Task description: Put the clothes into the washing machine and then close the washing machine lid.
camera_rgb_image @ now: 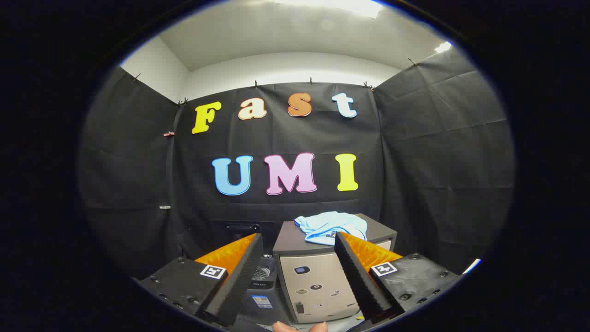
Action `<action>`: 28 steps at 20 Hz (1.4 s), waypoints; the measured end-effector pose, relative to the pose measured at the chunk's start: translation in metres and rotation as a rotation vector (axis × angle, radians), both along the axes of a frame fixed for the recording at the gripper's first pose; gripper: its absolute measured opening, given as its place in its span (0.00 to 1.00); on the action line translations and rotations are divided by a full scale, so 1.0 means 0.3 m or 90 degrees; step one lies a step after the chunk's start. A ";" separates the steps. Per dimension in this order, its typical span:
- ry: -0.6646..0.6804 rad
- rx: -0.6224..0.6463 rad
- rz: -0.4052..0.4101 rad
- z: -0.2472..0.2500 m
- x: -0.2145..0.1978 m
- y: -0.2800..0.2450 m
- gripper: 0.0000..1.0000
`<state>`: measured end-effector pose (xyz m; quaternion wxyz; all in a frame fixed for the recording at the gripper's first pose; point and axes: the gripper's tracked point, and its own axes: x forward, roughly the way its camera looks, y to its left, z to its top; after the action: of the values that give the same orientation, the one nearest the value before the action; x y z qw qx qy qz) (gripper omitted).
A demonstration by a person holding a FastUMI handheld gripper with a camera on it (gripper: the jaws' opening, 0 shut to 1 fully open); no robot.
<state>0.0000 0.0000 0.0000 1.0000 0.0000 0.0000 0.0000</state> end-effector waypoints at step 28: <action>0.034 -0.013 -0.020 -0.067 0.083 -0.068 0.98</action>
<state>0.0249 -0.0204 -0.0200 0.9995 -0.0098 0.0268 -0.0154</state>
